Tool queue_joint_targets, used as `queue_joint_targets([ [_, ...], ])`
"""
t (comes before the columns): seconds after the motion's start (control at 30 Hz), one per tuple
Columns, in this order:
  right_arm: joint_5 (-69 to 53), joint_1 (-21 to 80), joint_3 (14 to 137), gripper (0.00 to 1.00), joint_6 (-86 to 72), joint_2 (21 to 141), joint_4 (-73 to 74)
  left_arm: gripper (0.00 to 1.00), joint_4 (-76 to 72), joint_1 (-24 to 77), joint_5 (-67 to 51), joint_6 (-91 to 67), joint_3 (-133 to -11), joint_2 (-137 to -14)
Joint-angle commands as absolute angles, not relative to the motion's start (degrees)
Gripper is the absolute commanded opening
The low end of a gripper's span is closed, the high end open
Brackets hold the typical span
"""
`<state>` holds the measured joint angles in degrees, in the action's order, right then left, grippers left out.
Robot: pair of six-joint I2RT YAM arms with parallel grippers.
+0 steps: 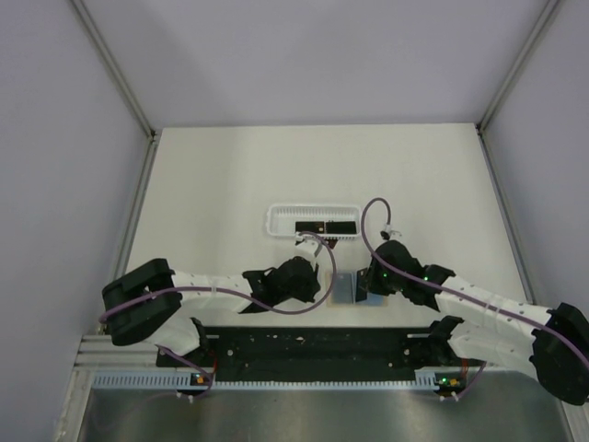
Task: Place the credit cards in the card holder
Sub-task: Insert the credit card into the card holder.
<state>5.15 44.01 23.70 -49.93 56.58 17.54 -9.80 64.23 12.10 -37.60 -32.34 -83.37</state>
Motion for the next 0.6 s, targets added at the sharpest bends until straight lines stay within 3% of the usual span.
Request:
queue_joint_targets([
  [0.0, 6.2, 43.8, 26.4, 0.0, -49.7, 54.8, 18.0, 0.0, -11.7, 64.2, 13.0, -36.2, -33.8, -79.0],
  [0.57, -3.9, 43.8, 23.8, 0.0, -53.0, 66.7, 1.8, 0.0, -14.6, 64.4, 8.6, -35.0, -34.5, -79.2],
])
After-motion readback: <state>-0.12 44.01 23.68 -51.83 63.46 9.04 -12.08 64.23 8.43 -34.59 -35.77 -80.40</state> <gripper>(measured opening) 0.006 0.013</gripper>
